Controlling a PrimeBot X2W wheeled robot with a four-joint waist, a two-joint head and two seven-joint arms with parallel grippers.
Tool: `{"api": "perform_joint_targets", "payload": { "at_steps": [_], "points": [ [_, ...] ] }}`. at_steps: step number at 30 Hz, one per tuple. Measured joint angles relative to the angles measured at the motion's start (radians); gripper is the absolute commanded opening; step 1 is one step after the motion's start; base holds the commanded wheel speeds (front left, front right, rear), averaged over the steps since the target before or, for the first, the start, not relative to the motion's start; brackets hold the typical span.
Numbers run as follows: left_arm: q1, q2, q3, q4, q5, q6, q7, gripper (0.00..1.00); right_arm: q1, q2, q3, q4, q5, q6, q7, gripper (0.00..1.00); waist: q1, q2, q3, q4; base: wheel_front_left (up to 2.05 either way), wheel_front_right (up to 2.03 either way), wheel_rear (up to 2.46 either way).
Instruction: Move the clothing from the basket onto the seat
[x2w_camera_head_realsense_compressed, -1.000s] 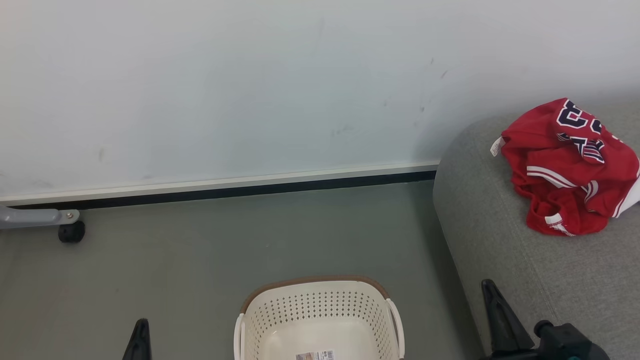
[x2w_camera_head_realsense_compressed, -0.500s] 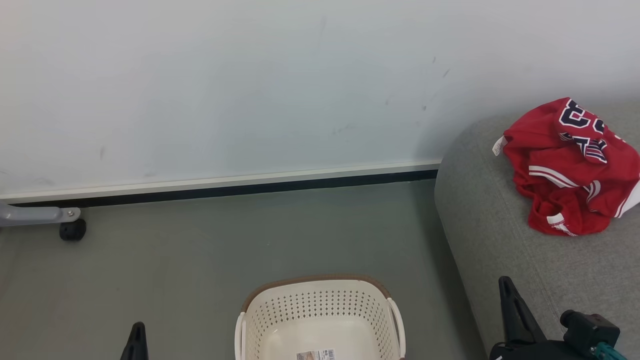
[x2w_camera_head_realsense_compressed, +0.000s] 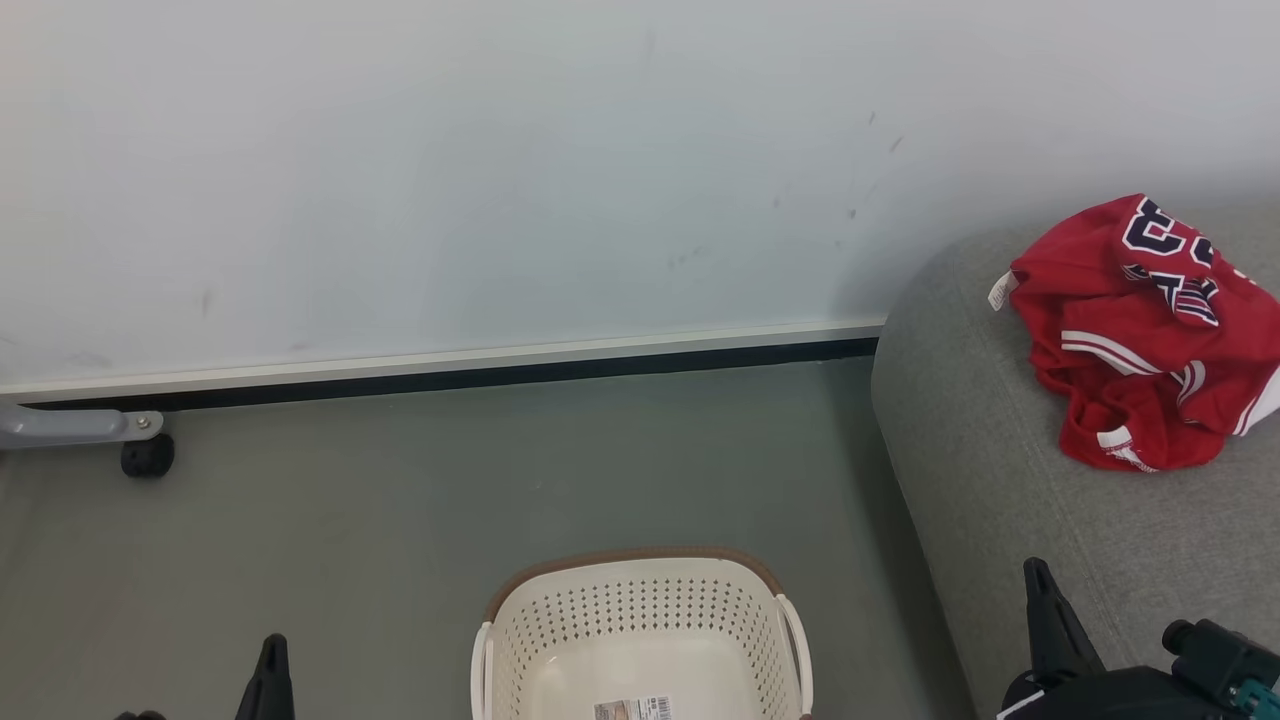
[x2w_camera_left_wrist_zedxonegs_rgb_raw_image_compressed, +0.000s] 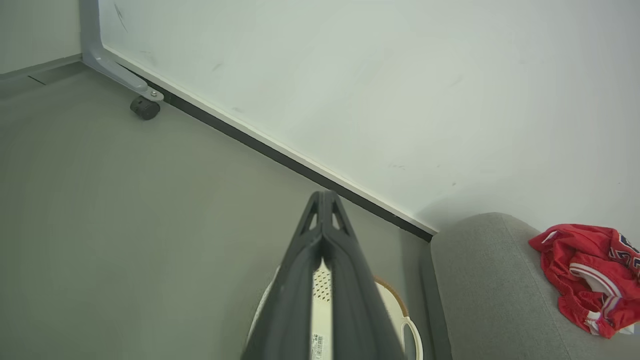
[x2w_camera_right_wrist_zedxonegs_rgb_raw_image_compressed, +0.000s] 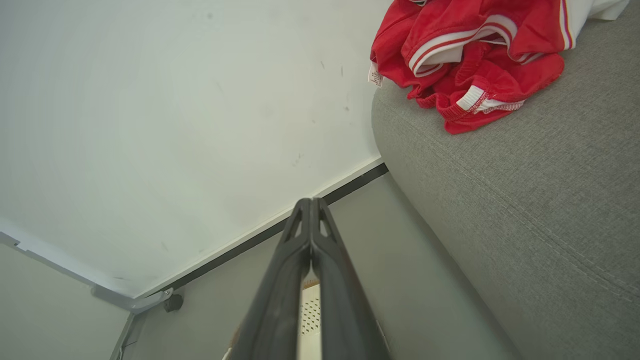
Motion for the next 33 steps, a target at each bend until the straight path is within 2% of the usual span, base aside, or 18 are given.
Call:
{"api": "perform_joint_targets", "payload": {
  "at_steps": [33],
  "points": [
    [-0.084, -0.053, 0.071, 0.058, -0.394, -0.082, 0.114, 0.0, -0.041, 0.045, -0.151, 0.063, 0.439, 0.08, 0.115, 0.0, 0.0, 0.0, 0.008, 0.008, 0.0, 0.0, 0.0]
  ]
}}
